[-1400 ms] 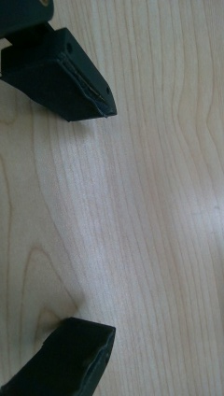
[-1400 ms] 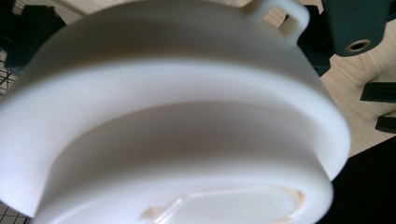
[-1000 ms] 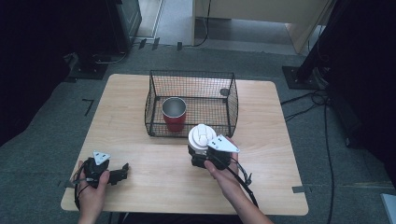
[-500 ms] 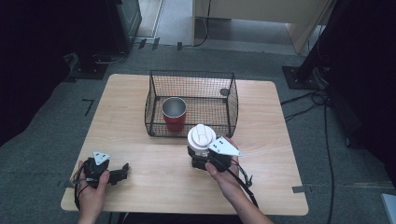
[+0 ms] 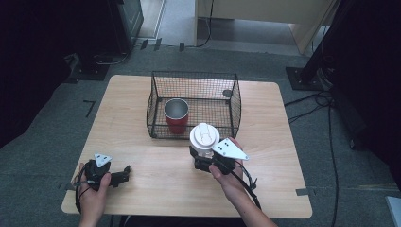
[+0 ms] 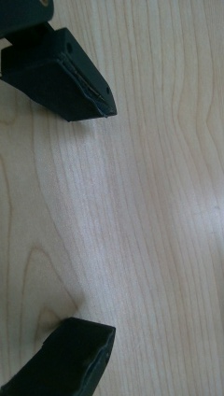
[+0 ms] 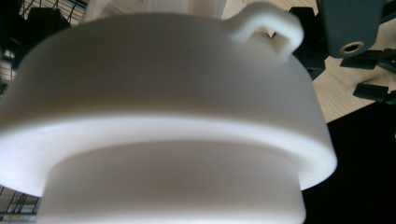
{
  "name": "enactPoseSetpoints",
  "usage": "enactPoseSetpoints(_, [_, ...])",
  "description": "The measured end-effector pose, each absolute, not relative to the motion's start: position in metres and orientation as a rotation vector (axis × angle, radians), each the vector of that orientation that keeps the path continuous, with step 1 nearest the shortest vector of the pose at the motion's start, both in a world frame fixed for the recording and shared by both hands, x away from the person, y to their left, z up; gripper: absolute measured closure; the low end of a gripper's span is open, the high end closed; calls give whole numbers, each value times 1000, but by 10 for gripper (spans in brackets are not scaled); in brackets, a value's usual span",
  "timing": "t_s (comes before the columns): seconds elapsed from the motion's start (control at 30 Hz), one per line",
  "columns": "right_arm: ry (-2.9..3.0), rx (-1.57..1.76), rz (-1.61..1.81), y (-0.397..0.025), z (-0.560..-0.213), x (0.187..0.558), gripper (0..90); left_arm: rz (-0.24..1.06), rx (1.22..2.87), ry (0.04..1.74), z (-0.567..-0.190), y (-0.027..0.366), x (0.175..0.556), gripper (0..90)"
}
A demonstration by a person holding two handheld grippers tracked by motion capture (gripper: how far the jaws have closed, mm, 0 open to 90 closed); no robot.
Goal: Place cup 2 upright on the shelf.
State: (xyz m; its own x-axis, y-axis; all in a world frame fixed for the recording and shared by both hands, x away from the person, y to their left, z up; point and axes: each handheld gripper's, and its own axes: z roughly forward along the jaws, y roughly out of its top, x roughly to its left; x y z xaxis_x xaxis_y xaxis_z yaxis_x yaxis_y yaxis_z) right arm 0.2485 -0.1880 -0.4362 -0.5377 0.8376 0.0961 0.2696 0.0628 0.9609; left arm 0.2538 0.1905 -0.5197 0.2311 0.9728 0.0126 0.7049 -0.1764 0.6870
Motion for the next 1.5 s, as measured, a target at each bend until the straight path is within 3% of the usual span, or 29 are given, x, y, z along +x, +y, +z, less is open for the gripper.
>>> enactPoseSetpoints(1.5, [1567,1015,1577,-213,-347,270,157,623,1953,1536,-519,190,254,0])
